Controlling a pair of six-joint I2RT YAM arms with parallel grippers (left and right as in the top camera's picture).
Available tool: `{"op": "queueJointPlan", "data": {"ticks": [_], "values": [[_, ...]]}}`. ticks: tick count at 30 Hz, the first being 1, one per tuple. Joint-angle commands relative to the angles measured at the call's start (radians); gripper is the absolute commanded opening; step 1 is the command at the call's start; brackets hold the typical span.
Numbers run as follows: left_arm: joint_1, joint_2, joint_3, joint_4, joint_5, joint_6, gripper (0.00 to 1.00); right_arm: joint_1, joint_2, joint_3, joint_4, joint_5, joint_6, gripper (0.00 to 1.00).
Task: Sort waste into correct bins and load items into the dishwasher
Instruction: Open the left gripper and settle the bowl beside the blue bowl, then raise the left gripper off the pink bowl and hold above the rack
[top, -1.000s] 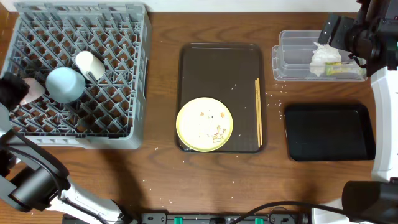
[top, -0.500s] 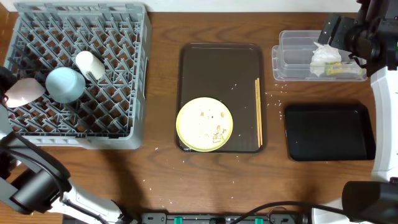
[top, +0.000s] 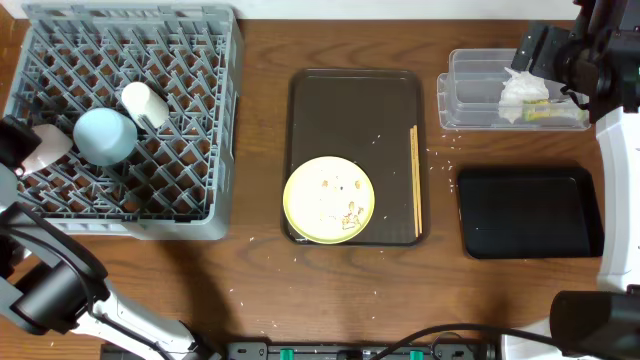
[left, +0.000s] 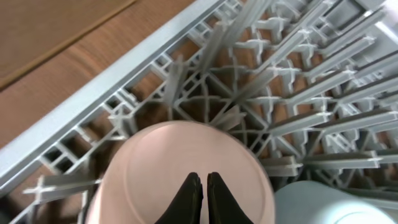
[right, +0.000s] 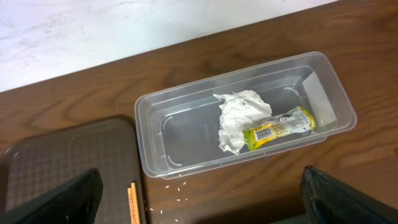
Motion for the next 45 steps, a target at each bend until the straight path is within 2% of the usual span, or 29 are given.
{"op": "queueJointPlan", "data": {"ticks": [1, 9, 16, 30, 45], "values": [[0.002, 0.007, -0.002, -0.072, -0.08, 0.023, 0.08, -0.008, -0.001, 0.003, -0.002, 0.003, -0.007, 0.99], [0.011, -0.006, -0.002, -0.148, -0.072, 0.022, 0.08, -0.008, -0.001, 0.003, -0.003, 0.003, -0.007, 0.99], [0.01, -0.034, -0.002, -0.145, 0.072, 0.022, 0.08, -0.008, -0.001, 0.003, -0.005, 0.003, -0.007, 0.99], [0.01, -0.031, -0.002, -0.163, 0.069, 0.022, 0.08, -0.008, -0.001, 0.003, -0.005, 0.003, -0.007, 0.99], [0.01, -0.035, -0.002, -0.287, 0.046, 0.021, 0.08, -0.008, -0.001, 0.003, -0.009, 0.003, -0.007, 0.99]]}}
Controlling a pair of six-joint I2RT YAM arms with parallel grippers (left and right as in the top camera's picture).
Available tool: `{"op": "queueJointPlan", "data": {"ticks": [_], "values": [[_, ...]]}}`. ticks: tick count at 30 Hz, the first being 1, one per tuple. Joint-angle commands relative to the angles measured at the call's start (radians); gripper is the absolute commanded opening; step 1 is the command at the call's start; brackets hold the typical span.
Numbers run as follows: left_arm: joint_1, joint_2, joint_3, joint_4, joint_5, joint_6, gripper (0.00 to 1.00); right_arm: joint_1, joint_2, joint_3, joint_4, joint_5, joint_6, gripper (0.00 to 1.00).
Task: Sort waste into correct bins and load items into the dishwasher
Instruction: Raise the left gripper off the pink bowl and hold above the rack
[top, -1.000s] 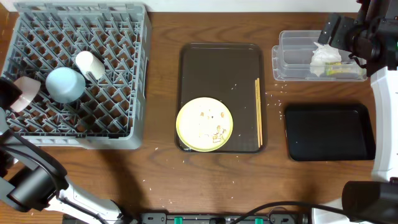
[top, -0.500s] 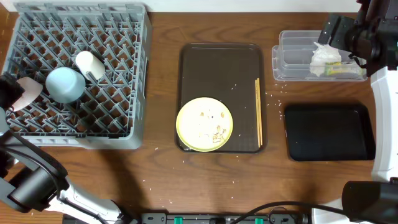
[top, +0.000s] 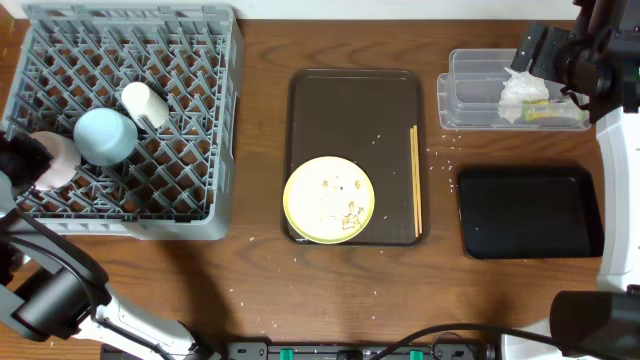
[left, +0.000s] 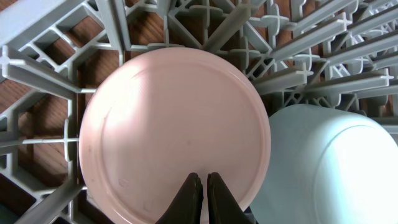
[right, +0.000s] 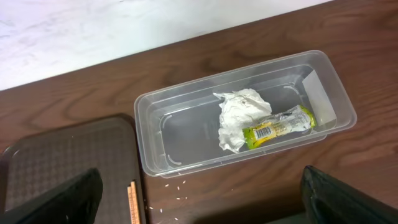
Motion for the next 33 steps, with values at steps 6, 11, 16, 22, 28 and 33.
{"op": "queueJointPlan", "data": {"ticks": [6, 11, 16, 22, 28, 33], "values": [[-0.005, -0.1, -0.003, 0.012, 0.032, -0.06, 0.08, -0.008, -0.001, 0.003, -0.006, 0.003, -0.007, 0.99], [-0.009, -0.163, -0.003, 0.052, 0.2, -0.17, 0.08, -0.005, -0.001, 0.003, -0.007, 0.003, -0.007, 0.99], [-0.05, -0.159, -0.004, 0.021, 0.258, -0.266, 0.23, -0.005, -0.001, 0.003, -0.007, 0.003, -0.007, 0.99], [-0.164, -0.157, -0.004, -0.013, 0.338, -0.266, 0.42, -0.006, -0.001, 0.003, -0.007, 0.003, -0.007, 0.99], [-0.253, -0.157, -0.004, -0.036, 0.656, -0.264, 0.51, -0.006, -0.001, 0.003, -0.007, 0.003, -0.007, 0.99], [-0.393, -0.156, -0.004, -0.162, 0.72, -0.264, 0.68, -0.006, -0.001, 0.003, -0.007, 0.003, -0.007, 0.99]]}}
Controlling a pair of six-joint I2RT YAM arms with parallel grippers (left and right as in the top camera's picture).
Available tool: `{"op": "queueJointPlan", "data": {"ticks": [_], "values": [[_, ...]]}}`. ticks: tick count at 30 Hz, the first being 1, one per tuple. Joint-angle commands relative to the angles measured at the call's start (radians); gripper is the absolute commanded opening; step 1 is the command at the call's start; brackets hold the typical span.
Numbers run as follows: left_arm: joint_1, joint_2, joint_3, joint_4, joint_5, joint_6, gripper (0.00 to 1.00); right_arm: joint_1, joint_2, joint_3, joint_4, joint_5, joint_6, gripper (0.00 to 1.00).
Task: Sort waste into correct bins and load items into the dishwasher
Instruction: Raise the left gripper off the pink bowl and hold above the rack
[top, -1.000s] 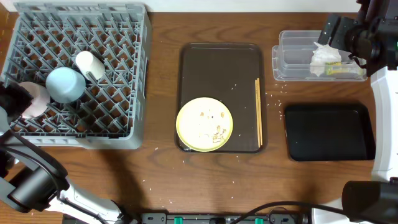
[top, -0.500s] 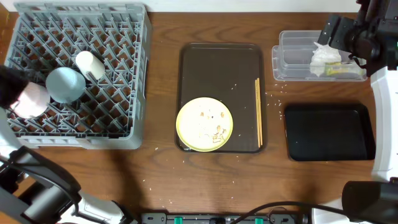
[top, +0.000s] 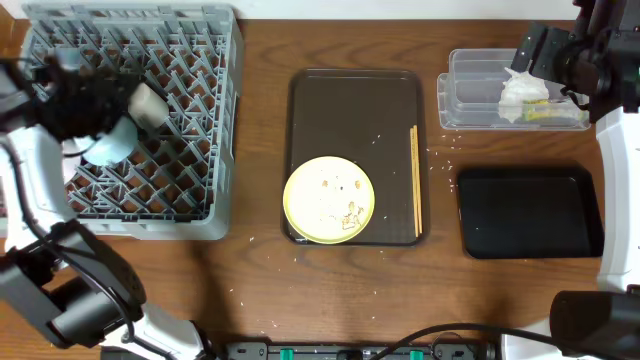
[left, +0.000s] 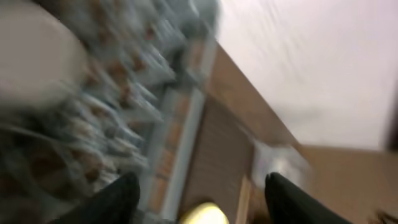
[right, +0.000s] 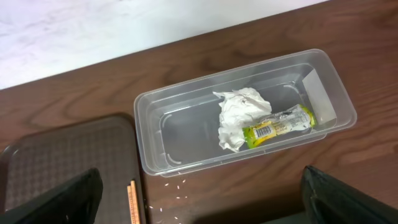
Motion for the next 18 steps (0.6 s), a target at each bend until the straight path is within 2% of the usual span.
{"op": "queueJointPlan", "data": {"ticks": [1, 5, 8, 11, 13, 15, 18], "values": [[-0.127, 0.006, 0.003, -0.082, 0.117, 0.004, 0.72, -0.006, -0.001, 0.003, -0.004, 0.003, -0.007, 0.99], [-0.294, 0.006, 0.0, -0.146, 0.055, 0.007, 0.75, -0.006, -0.001, 0.003, -0.004, 0.003, -0.007, 0.99], [-0.461, 0.006, 0.0, -0.155, -0.078, 0.007, 0.75, -0.006, -0.001, 0.003, -0.004, 0.003, -0.007, 0.99], [-0.608, 0.006, 0.0, -0.154, -0.275, 0.006, 0.75, -0.006, -0.001, 0.003, -0.004, 0.003, -0.007, 0.99], [-0.691, 0.006, 0.0, -0.155, -0.449, -0.008, 0.69, -0.006, -0.001, 0.003, -0.004, 0.003, -0.007, 0.99], [-0.758, 0.006, 0.0, -0.158, -0.628, -0.071, 0.68, -0.006, -0.001, 0.003, -0.004, 0.003, -0.007, 0.99], [-0.808, 0.006, 0.0, -0.159, -0.792, -0.145, 0.68, -0.006, -0.001, 0.003, -0.004, 0.003, -0.007, 0.99]]}}
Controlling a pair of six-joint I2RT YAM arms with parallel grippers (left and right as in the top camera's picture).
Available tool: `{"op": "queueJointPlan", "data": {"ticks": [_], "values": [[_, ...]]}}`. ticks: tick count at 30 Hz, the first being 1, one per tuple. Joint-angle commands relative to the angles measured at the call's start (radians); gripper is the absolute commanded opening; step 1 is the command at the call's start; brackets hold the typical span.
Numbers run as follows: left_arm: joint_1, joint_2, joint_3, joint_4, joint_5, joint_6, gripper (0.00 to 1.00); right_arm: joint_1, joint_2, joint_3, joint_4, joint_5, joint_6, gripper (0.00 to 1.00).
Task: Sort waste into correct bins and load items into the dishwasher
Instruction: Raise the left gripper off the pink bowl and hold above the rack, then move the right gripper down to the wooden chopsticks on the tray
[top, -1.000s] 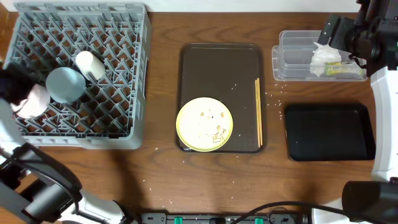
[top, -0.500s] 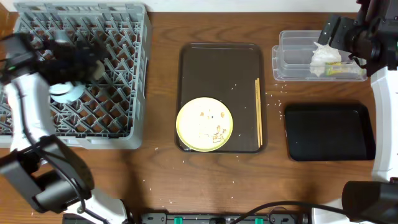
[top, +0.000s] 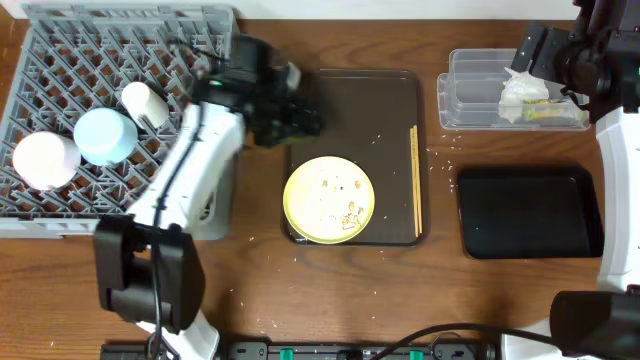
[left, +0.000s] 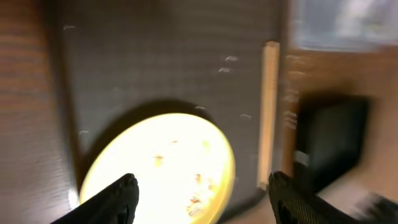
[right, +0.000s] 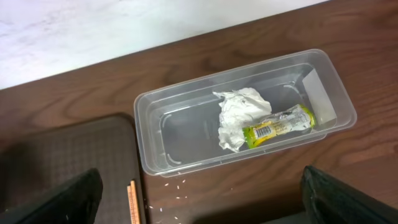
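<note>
A yellow plate (top: 329, 200) with food scraps lies at the near end of the dark serving tray (top: 355, 100). A pair of wooden chopsticks (top: 415, 180) lies along the tray's right side. My left gripper (top: 300, 115) hovers open over the tray's far left part. In its blurred wrist view the left gripper (left: 202, 202) is empty, with the plate (left: 158, 168) and chopsticks (left: 268, 112) below. My right gripper (top: 530, 50) hangs open by the clear bin (top: 510, 90). The right gripper (right: 202, 205) holds nothing.
The grey dish rack (top: 215, 120) at left holds a pink cup (top: 44, 160), a pale blue cup (top: 104, 135) and a white cup (top: 145, 102). The clear bin (right: 186, 149) holds a crumpled napkin (right: 236, 118) and a green wrapper (right: 277, 127). A black bin (top: 528, 212) sits front right.
My left arm was over the rack's far left and is now over the tray's far left corner, above the plate, still open. The right arm has not moved.
My left gripper was shut on the pink cup at the rack's left edge. Then the cup sat upside down in the rack beside the blue cup, fingers still shut. Then the gripper was open over the rack. Now it is above the tray, the cup left behind.
</note>
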Motion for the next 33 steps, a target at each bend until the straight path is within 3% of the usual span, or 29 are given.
{"op": "queueJointPlan", "data": {"ticks": [1, 7, 11, 17, 21, 25, 28, 33], "values": [[-0.034, 0.006, 0.001, -0.005, -0.37, -0.099, 0.68, -0.006, -0.001, 0.003, -0.004, 0.003, -0.007, 0.99], [0.004, 0.006, 0.001, -0.046, -0.523, -0.132, 0.68, -0.006, -0.001, 0.003, -0.004, 0.003, -0.007, 0.99], [0.089, -0.002, 0.007, -0.087, -0.529, -0.182, 0.63, -0.006, -0.001, 0.003, -0.004, 0.003, -0.007, 0.99], [0.312, -0.112, 0.027, -0.118, -0.492, -0.217, 0.64, -0.006, -0.001, 0.003, 0.031, -0.008, 0.035, 0.99], [0.446, -0.207, 0.027, -0.119, -0.493, -0.217, 0.71, -0.006, -0.001, 0.003, 0.057, -0.008, 0.159, 0.99], [0.563, -0.282, 0.027, -0.121, -0.496, -0.217, 0.72, -0.006, -0.001, 0.003, 0.053, -0.014, 0.239, 0.99], [0.635, -0.307, 0.027, -0.133, -0.496, -0.217, 0.81, -0.006, -0.001, 0.003, 0.046, -0.121, 0.315, 0.99], [0.705, -0.309, 0.025, -0.149, -0.496, -0.217, 0.86, 0.035, 0.008, -0.016, 0.007, -0.355, 0.207, 0.99]]}}
